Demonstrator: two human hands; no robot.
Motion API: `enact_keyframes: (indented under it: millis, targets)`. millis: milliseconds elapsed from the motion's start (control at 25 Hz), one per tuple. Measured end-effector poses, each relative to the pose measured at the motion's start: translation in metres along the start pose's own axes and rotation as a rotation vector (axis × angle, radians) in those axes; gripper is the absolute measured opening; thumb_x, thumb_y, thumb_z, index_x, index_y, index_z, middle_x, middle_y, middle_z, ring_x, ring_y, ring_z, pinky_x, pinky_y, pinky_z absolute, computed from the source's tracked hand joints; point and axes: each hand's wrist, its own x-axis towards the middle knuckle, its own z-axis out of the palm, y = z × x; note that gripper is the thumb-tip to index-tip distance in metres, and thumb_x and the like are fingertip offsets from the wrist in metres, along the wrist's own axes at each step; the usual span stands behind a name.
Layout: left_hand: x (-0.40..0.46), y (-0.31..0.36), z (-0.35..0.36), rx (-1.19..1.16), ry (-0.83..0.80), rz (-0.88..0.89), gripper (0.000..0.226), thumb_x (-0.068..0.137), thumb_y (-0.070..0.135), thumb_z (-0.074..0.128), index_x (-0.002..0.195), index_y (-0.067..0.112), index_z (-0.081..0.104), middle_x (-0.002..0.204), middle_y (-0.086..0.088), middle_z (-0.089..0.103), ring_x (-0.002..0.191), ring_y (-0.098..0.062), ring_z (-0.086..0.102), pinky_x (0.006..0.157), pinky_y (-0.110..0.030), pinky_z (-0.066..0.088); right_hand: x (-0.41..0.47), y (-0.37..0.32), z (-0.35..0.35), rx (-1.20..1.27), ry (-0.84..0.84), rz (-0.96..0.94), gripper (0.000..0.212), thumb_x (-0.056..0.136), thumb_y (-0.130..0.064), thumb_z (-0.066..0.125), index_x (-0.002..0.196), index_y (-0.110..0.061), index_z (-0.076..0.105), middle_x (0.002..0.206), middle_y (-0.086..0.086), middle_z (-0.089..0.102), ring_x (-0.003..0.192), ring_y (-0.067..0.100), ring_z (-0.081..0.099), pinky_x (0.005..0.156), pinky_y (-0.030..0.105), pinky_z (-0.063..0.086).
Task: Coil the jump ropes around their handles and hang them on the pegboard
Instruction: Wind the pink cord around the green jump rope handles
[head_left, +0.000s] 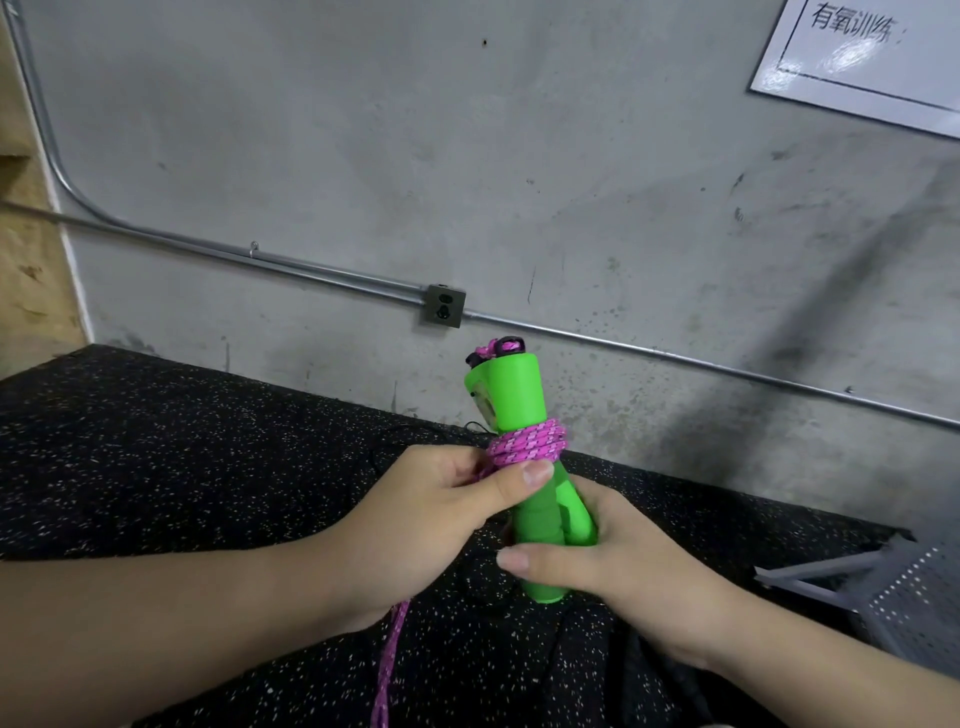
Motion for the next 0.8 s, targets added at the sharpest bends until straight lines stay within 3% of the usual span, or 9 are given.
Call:
enact_keyframes:
  millis: [80,160,280,360,440,480,600,720,800]
  targets:
    - [0.001,0.001,-0.001,-0.005,-0.034,-0.022,0.014,0.101,0.015,0.056,0.100,0.006,0.067,0.038,0.015,0.050,0.033,0.004,0.045,0.040,-0.003,0.033,-0.003,-0.003,-0.001,0.263,-0.145,0.079,0.027,0.080,-0.013,0.082,0.105,-0.017,0.073,0.096,0.011,0.066,0.085,0.022,0.066,0.075,0.032,0.055]
    - [0.002,0.004,-0.002,-0.017,-0.040,-0.027,0.016,0.101,0.014,0.055,0.104,0.003,0.066,0.037,0.013,0.050,0.032,0.004,0.043,0.040,-0.003,0.032,-0.004,-0.002,-0.002,0.329,-0.195,0.081,0.024,0.083,-0.011,0.079,0.106,-0.015,0.073,0.099,0.018,0.068,0.088,0.030,0.069,0.078,0.037,0.056]
    - [0.003,0.004,-0.003,-0.006,-0.023,-0.016,0.014,0.100,0.015,0.059,0.099,0.004,0.068,0.038,0.016,0.051,0.035,0.008,0.049,0.041,-0.001,0.034,-0.003,-0.001,-0.002,0.124,-0.041,0.002,0.015,0.082,-0.008,0.079,0.092,-0.012,0.069,0.085,0.016,0.067,0.074,0.029,0.068,0.071,0.034,0.056]
    - [0.005,-0.001,-0.005,-0.002,0.013,-0.009,0.015,0.096,0.015,0.065,0.103,0.004,0.074,0.050,0.013,0.064,0.048,0.009,0.059,0.049,0.000,0.039,0.001,0.001,-0.001,-0.047,0.093,-0.089,0.020,0.084,-0.001,0.079,0.092,-0.005,0.061,0.077,0.012,0.065,0.067,0.027,0.068,0.066,0.031,0.056]
    - [0.006,-0.003,-0.007,-0.011,0.040,-0.001,0.015,0.094,0.013,0.069,0.104,0.005,0.077,0.064,0.009,0.073,0.056,0.006,0.063,0.053,-0.001,0.042,0.003,0.002,-0.001,-0.133,0.143,-0.137,0.021,0.085,0.000,0.078,0.093,-0.003,0.060,0.075,0.007,0.064,0.065,0.026,0.068,0.064,0.031,0.056]
    - [0.005,-0.003,-0.006,-0.004,0.037,0.000,0.015,0.095,0.012,0.068,0.105,0.004,0.076,0.059,0.011,0.070,0.051,0.006,0.060,0.050,-0.001,0.040,0.004,0.001,-0.002,-0.137,0.134,-0.132,0.021,0.085,-0.002,0.079,0.094,-0.004,0.061,0.075,0.006,0.064,0.066,0.026,0.068,0.065,0.032,0.056]
    - [0.004,0.002,-0.005,-0.016,0.017,-0.035,0.013,0.097,0.010,0.062,0.104,0.002,0.070,0.039,0.015,0.051,0.032,0.005,0.045,0.039,-0.003,0.031,0.000,-0.004,-0.009,0.082,-0.051,0.008,0.020,0.082,-0.014,0.079,0.097,-0.006,0.069,0.085,0.015,0.067,0.076,0.031,0.068,0.077,0.039,0.055]
    - [0.004,0.004,-0.005,-0.053,-0.039,-0.065,0.013,0.084,0.030,0.071,0.089,0.020,0.077,0.042,0.011,0.041,0.035,-0.002,0.025,0.039,-0.020,0.015,-0.007,-0.007,-0.014,0.461,-0.353,0.184,0.035,0.082,-0.023,0.075,0.108,-0.001,0.068,0.086,0.019,0.060,0.076,0.031,0.061,0.076,0.036,0.050]
    - [0.003,0.006,-0.005,-0.046,-0.075,-0.079,0.017,0.079,0.037,0.074,0.089,0.025,0.079,0.044,0.012,0.040,0.037,-0.003,0.025,0.041,-0.022,0.015,-0.008,-0.006,-0.014,0.447,-0.393,0.148,0.028,0.084,-0.021,0.076,0.102,-0.003,0.065,0.078,0.014,0.054,0.067,0.026,0.055,0.071,0.035,0.045]
